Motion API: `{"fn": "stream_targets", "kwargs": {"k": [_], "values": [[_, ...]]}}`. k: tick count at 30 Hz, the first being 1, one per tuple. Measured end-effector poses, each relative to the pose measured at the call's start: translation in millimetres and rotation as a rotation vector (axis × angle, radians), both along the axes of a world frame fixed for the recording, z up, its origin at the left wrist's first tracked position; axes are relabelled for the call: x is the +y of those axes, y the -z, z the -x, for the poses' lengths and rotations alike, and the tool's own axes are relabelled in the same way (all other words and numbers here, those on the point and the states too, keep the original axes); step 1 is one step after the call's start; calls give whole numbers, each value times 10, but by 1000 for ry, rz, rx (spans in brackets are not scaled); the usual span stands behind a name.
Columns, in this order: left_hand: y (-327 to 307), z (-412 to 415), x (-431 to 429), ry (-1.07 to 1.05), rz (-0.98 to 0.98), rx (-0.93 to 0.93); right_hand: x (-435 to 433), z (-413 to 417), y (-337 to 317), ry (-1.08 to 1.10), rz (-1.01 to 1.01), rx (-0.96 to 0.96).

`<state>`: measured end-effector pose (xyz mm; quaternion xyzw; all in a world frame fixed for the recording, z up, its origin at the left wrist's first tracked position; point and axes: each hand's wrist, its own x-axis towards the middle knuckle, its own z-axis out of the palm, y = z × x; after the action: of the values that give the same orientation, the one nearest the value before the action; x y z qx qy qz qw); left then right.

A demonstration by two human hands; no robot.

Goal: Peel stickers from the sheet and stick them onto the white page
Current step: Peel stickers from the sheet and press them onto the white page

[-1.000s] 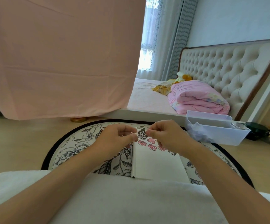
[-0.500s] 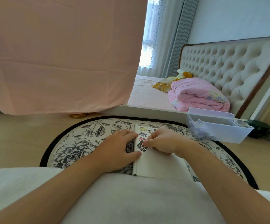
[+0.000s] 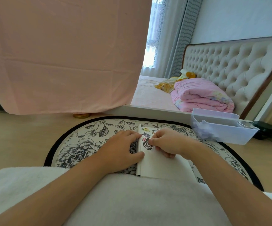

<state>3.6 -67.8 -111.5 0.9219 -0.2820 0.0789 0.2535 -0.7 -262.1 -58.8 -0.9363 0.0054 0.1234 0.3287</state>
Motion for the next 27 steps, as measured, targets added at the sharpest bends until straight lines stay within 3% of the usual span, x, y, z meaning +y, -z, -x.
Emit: {"fn": "stream_targets", "kwargs": {"k": [4,27], "values": [[-4,-2,-5,-4,-1,4,-83,53,-51,-23,-69,66],[26,-8,5,2,22,-4,67,-48,14,-69,247,-30]]}}
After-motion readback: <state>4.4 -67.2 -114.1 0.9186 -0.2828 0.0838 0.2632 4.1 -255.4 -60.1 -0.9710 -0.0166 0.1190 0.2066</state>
